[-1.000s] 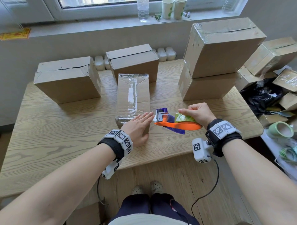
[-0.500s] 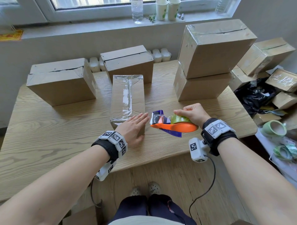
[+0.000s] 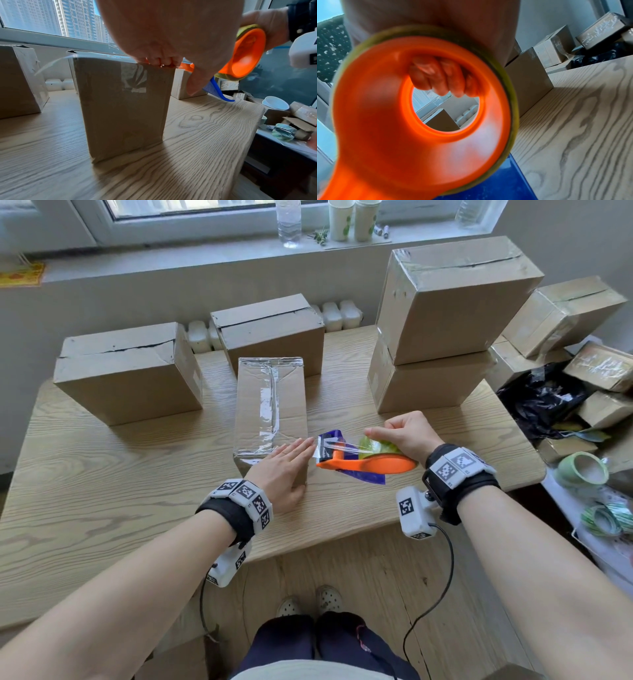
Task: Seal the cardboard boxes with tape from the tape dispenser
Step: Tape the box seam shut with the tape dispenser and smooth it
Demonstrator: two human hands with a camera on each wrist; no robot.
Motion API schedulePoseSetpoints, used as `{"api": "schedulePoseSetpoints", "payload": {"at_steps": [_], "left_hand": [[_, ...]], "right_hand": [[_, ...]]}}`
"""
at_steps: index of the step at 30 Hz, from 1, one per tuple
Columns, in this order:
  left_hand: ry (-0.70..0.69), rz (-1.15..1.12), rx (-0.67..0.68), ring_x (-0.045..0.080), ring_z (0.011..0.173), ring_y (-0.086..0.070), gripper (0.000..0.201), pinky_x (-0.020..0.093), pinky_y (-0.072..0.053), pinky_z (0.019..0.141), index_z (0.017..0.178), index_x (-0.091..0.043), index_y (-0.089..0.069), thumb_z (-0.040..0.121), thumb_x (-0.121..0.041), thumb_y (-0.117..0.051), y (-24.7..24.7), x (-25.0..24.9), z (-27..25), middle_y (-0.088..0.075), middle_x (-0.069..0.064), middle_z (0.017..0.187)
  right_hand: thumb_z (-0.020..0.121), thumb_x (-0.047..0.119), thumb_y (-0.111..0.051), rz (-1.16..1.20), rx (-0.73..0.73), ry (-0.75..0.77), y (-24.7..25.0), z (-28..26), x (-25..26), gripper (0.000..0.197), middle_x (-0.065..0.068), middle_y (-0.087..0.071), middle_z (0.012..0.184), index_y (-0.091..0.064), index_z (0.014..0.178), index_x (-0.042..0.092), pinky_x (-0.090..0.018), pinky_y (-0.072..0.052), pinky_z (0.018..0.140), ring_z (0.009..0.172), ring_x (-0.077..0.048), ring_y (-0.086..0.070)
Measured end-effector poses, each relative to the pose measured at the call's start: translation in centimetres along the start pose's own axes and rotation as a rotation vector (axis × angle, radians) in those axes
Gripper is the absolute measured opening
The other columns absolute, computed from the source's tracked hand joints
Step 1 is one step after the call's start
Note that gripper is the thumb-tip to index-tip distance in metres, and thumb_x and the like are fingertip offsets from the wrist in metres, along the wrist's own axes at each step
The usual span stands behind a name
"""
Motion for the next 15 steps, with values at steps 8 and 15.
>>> {"api": "schedulePoseSetpoints", "payload": {"at_steps": [8, 15], "left_hand": [[-0.009, 0.018, 0.010, 0.013, 0.145, 0.002, 0.079, 0.021, 0.008, 0.112, 0.150, -0.016, -0.003, 0.088, -0.026, -0.050, -0.2, 0.1, 0.0, 0.001, -0.001, 0.158], [-0.029, 0.058, 0.005, 0.014, 0.145, 0.003, 0.082, 0.020, 0.010, 0.112, 0.150, -0.016, -0.001, 0.086, -0.024, -0.051, -0.1, 0.1, -0.3, 0.002, 0.000, 0.158]], "right_hand": [[0.074, 0.031, -0.079, -0.006, -0.023, -0.012, 0.1, 0.0, -0.5, 0.046, 0.008, -0.043, 0.040, -0.047, 0.045, 0.014, -0.017, -0.033, 0.042, 0.038, -0.005, -0.039], [0.074, 0.039, -0.078, -0.207, 0.052, -0.060, 1.2, 0.0, -1.1, 0.056, 0.001, -0.030, 0.047, -0.035, 0.043, 0.018, -0.026, -0.026, 0.051, 0.047, -0.014, -0.030]]}}
Point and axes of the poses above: each hand's wrist, its own z-axis towards the middle knuckle, its own y-axis out of the back of the hand, x = y × z, the point moved 7 cm from there along z, towards the middle knuckle
